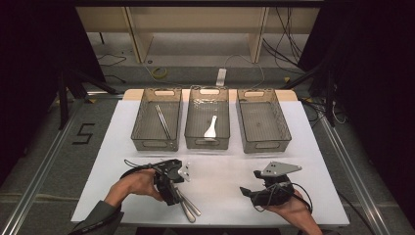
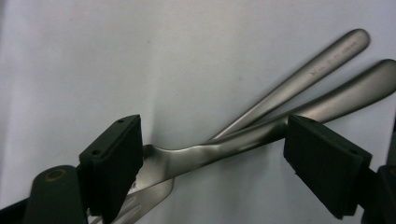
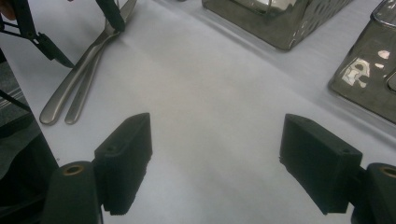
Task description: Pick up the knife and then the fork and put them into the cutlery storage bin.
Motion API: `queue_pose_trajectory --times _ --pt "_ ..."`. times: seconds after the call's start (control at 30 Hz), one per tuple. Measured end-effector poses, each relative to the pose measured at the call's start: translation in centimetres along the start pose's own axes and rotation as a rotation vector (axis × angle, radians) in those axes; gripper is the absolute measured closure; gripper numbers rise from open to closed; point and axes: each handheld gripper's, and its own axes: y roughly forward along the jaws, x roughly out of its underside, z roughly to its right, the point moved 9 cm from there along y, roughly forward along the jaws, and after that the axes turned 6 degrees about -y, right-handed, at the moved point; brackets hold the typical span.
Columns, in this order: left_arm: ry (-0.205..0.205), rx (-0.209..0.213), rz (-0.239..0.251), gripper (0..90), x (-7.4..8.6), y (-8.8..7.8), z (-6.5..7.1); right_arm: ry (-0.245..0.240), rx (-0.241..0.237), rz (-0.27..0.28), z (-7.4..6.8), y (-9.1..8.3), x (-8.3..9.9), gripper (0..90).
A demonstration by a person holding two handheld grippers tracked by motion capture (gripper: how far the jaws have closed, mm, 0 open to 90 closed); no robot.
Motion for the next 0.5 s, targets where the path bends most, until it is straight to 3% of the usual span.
queue_pose_trajectory --times 0.4,0.5 --pt "0.102 0.042 -0.044 23.4 -0.03 0.37 0.93 0.000 -0.001 -0.003 -0.06 0.04 0.01 26.1" --pt "0.106 0.045 -0.048 25.7 -0.03 0.35 0.90 0.001 -0.001 0.000 -0.03 -0.01 -0.02 26.1"
